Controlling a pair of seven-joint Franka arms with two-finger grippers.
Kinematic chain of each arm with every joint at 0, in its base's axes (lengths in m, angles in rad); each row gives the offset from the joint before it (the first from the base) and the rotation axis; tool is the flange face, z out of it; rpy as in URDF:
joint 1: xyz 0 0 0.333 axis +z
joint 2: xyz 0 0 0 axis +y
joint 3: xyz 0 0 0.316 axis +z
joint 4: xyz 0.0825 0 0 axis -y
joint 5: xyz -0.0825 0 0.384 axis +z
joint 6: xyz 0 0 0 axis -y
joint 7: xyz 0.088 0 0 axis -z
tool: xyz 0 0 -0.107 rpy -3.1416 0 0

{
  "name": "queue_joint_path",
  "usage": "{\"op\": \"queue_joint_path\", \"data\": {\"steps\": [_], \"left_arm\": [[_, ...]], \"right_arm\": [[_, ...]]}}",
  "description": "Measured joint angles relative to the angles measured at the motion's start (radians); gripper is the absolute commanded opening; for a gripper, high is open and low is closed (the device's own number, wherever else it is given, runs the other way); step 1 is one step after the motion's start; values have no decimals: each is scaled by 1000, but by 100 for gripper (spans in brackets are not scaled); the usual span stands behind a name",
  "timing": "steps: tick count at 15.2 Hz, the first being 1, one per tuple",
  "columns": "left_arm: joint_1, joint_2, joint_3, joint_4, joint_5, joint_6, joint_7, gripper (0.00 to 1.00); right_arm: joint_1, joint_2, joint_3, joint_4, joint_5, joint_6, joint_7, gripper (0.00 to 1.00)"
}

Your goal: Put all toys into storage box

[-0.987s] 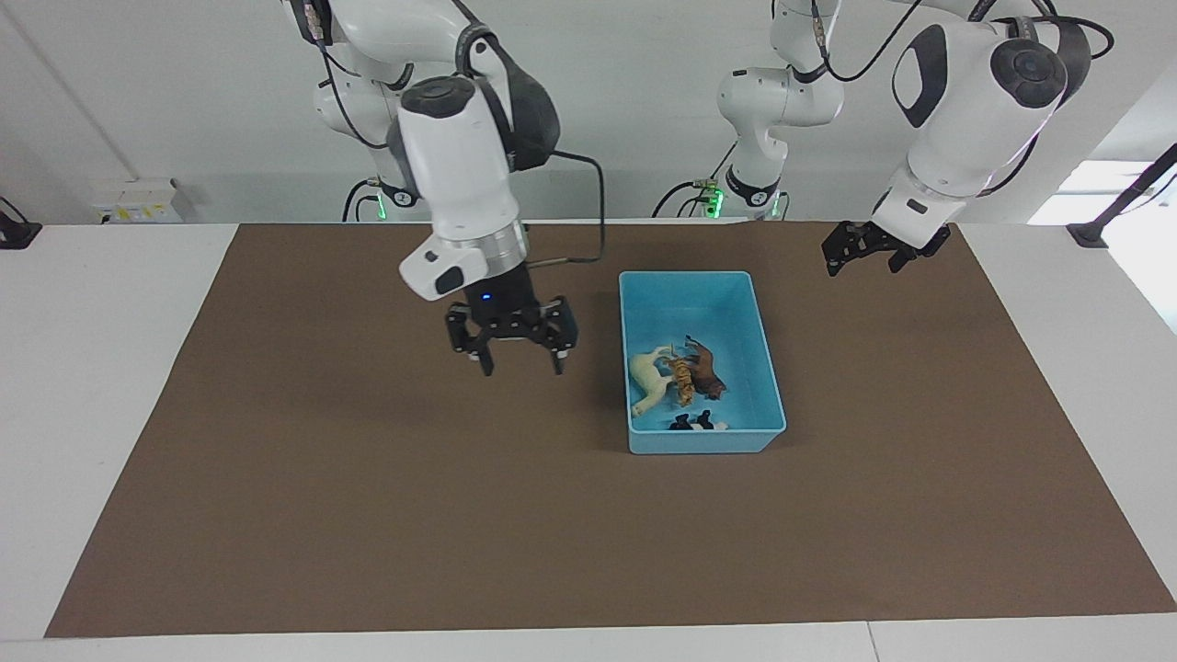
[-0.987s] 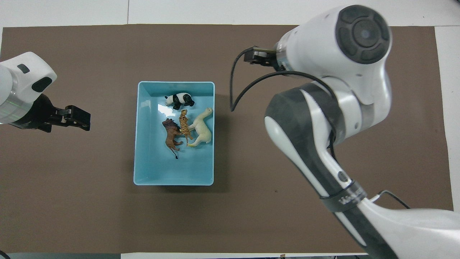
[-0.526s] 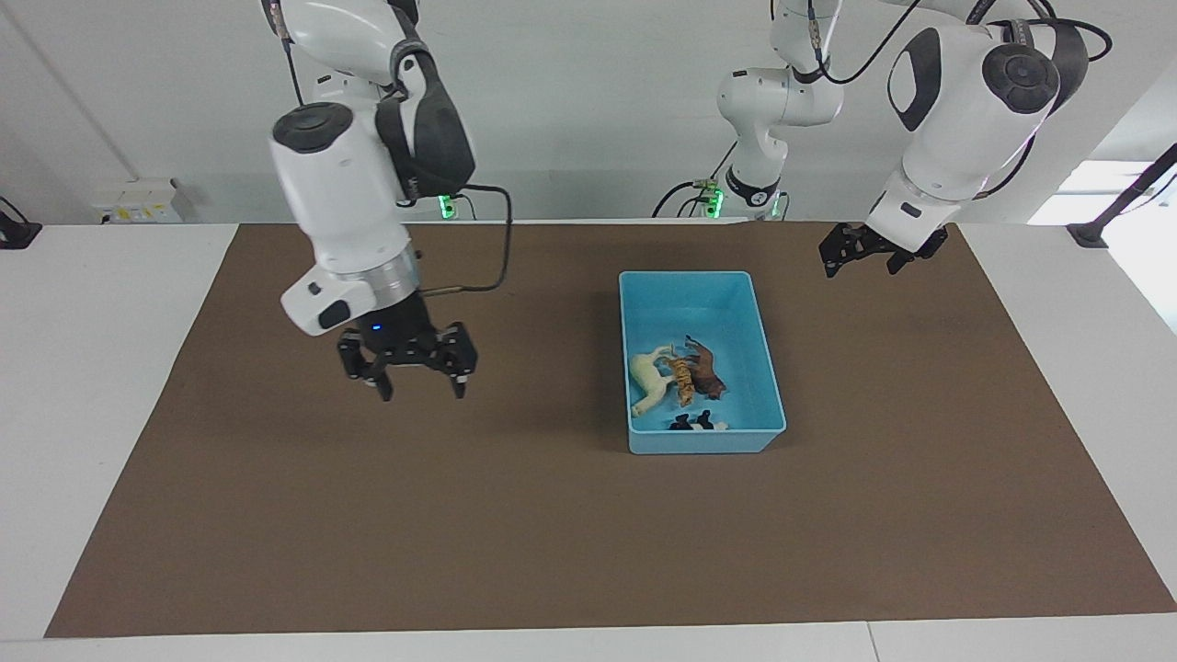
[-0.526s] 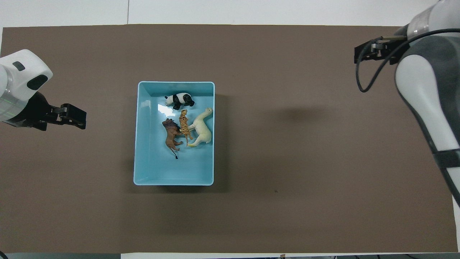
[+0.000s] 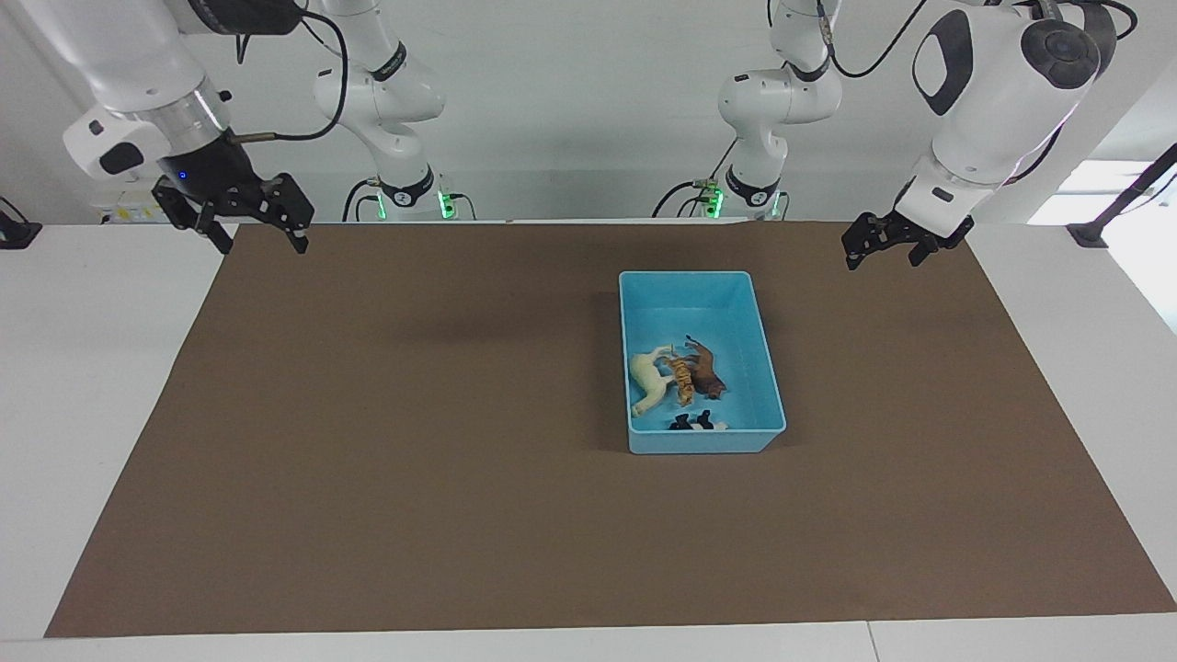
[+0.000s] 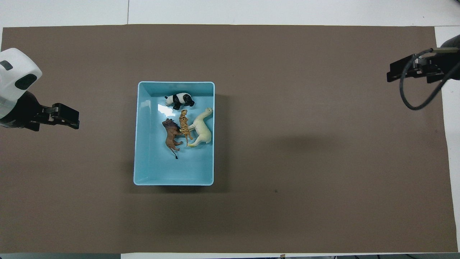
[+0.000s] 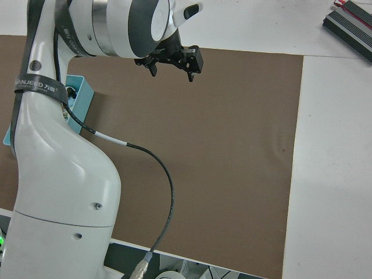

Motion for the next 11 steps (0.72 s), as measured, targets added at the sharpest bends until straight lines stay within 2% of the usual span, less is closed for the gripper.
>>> {"op": "queue_joint_path", "data": {"steps": [5,11], "left_arm": [[1,2,-2,6,0,-2,27,100],[2,7,4,4,0,-1,33,100]], "right_arm": [[7,-29,-16,-78,-52,24,-26,100],[7,-34,-18,-105,-53,61,-26,100]]}}
